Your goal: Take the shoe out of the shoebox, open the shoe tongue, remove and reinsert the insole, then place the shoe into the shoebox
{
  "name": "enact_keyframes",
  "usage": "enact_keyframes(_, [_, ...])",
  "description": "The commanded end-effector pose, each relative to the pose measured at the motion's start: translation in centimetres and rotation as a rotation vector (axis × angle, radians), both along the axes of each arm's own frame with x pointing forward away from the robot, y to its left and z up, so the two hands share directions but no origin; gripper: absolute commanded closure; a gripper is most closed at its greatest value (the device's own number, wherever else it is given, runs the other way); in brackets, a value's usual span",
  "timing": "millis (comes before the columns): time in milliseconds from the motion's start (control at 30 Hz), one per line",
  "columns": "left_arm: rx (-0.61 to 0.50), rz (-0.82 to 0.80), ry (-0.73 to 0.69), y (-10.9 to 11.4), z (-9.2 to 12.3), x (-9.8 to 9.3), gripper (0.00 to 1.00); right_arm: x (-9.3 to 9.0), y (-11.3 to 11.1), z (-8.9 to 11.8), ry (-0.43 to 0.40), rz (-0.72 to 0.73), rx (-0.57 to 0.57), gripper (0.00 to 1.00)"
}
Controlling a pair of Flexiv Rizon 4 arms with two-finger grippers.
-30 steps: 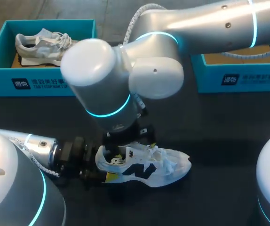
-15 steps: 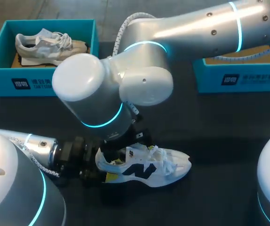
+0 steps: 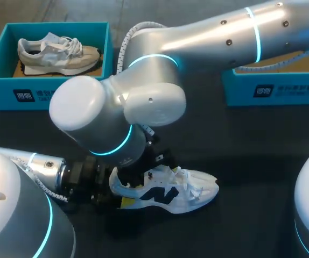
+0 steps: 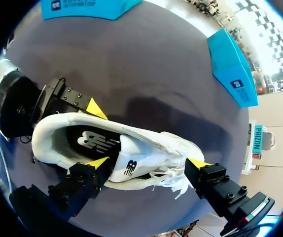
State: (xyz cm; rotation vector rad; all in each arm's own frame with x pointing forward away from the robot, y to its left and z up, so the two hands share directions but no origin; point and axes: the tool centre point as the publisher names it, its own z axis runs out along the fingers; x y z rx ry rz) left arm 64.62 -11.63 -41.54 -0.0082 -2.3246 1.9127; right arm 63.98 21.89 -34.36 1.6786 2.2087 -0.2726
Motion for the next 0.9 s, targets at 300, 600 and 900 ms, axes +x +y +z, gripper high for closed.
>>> enact_keyframes(300, [0.001,0.001,0.000,0.2,0.0,-0.1,1.00,-0.4,-1.4,1.2,-0.147,-0.321,0.017,0.00])
enact_keyframes(600, [0.001,0.001,0.000,0.2,0.0,-0.1,1.00,-0.2,-2.9,2.2,-0.122,-0.337,0.071,0.00])
enact_keyframes(900, [0.001,0.001,0.000,0.2,0.0,-0.1,1.00,-0.1,-3.5,2.9,-0.108,-0.338,0.111,0.21])
